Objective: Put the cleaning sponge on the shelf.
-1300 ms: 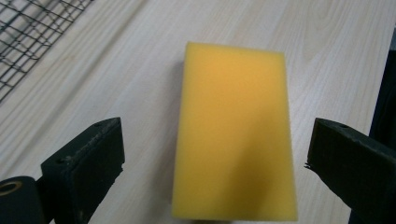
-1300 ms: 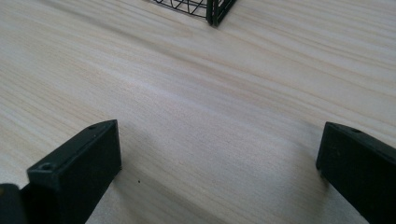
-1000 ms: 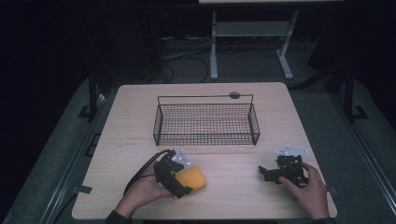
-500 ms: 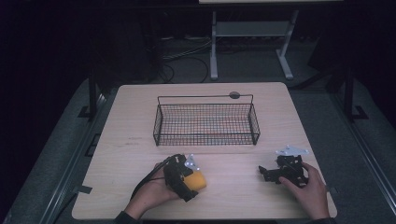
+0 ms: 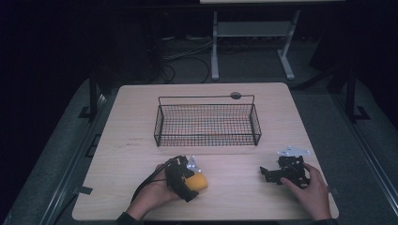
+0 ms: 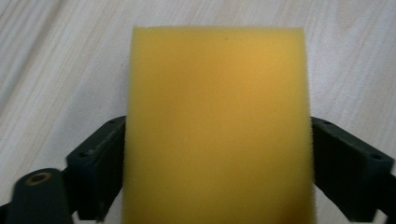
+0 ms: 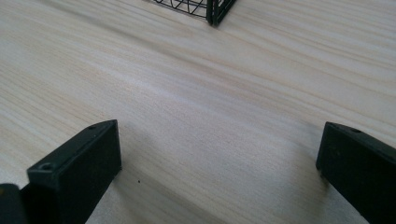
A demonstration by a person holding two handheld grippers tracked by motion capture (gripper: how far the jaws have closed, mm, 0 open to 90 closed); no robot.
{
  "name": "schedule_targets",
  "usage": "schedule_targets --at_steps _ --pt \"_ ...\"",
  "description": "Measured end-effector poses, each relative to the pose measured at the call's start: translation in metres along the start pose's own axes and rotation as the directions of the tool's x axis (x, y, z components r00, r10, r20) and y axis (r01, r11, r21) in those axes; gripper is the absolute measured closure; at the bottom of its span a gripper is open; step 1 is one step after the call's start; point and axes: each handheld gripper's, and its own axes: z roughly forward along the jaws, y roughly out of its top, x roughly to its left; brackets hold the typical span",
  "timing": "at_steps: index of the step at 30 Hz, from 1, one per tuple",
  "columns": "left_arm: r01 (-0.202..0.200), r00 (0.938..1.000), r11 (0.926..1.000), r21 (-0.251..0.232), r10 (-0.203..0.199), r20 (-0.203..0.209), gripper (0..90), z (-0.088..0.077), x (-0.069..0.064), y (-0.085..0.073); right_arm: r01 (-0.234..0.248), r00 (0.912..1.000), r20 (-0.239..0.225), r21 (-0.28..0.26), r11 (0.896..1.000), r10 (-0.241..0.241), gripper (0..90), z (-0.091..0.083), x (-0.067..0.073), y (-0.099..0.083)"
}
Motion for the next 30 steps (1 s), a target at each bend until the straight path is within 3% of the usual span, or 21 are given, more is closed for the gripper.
schedule_targets --at_steps 6,8,30 --pt "0.015 0.9999 0.9999 -0.008 -0.015 0.004 14.4 0.000 0.000 -0.001 0.000 1.0000 0.000 0.000 1.000 0.000 0.0 0.000 0.000 0.000" --pt "0.013 0.9999 0.9998 -0.013 -0.012 0.004 21.7 -0.002 0.001 -0.001 0.000 1.0000 0.000 -0.001 1.000 0.000 0.0 0.000 0.000 0.000" --pt "0.037 0.9986 0.9977 -0.057 -0.034 0.041 22.6 -0.011 0.006 -0.005 0.000 1.0000 0.000 0.000 1.000 0.000 0.0 0.000 0.000 0.000"
